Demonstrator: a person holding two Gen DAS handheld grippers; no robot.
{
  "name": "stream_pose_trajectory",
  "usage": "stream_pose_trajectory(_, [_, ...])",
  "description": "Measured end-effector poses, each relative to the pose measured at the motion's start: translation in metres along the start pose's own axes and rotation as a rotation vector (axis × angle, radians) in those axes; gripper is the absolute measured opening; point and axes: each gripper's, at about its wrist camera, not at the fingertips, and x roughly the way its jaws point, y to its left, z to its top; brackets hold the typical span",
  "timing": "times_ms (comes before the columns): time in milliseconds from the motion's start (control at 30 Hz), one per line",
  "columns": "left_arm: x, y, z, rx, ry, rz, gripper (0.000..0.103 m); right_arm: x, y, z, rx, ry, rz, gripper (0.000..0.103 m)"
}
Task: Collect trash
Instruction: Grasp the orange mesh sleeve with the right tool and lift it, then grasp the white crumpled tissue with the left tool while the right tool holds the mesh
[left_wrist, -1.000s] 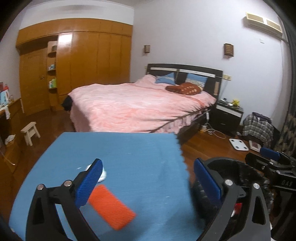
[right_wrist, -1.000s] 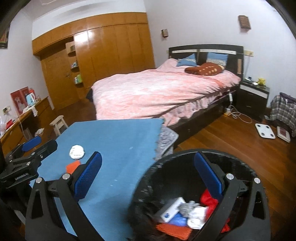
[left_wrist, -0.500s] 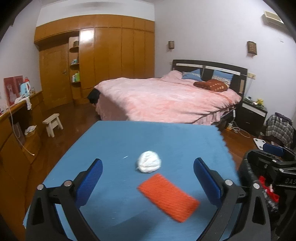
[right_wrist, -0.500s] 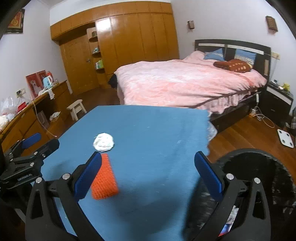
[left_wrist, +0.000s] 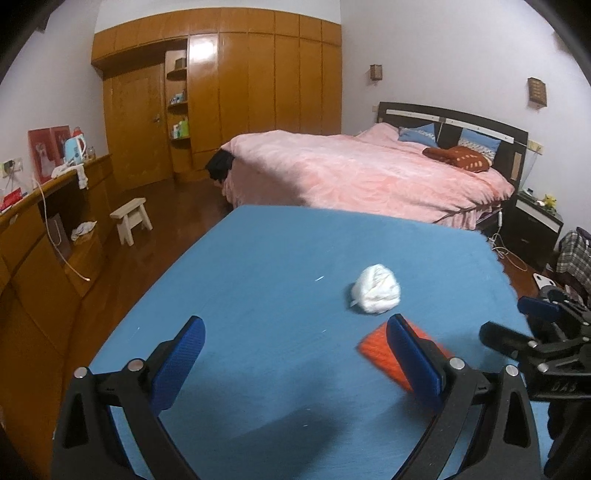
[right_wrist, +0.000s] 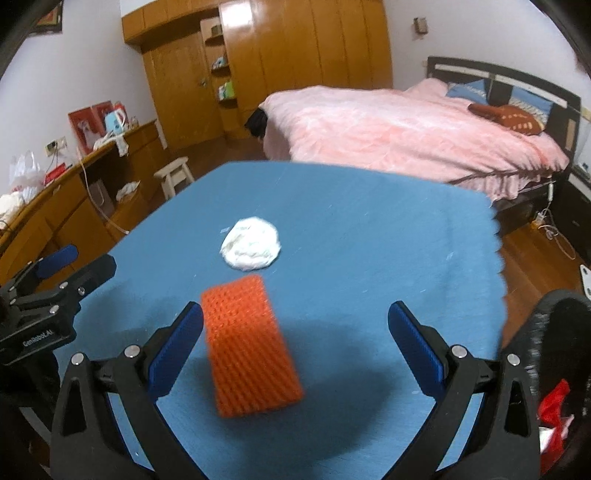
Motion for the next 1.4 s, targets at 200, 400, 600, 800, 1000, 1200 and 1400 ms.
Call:
stream_pose_trajectory(200, [0.01, 0.015, -0.006, -0.017, 0.025, 0.015, 0.097, 0.024, 0.014, -0.006, -0.027, 0.05, 0.023, 0.097])
stream_pose_trajectory(400, [0.016, 0.024, -0.009, -0.031, 0.041, 0.025, 0.097, 0.043, 0.023, -0.011, -0.047, 0.11, 0.034, 0.097])
stream_pose_trajectory(600, [0.02, 0.029, -0.012, -0.042, 0.047, 0.024, 0.097, 0.054, 0.03, -0.018, -0.073, 0.167, 0.034, 0.097])
stream_pose_trajectory(800, [0.02, 0.03, -0.014, -0.052, 0.053, 0.021, 0.097, 0.056, 0.034, -0.023, -0.09, 0.2, 0.046, 0.074])
stream_pose_trajectory(1000, [0.02, 0.028, -0.014, -0.049, 0.049, 0.022, 0.097, 0.053, 0.032, -0.025, -0.091, 0.201, 0.056, 0.045])
stream_pose_trajectory(1200, [0.016, 0.02, -0.011, -0.042, 0.045, 0.016, 0.097, 0.048, 0.029, -0.025, -0.081, 0.212, 0.081, 0.023])
stream_pose_trajectory(1400, [0.01, 0.01, -0.006, -0.034, 0.036, 0.005, 0.096, 0.037, 0.019, -0.023, -0.033, 0.194, 0.092, 0.023])
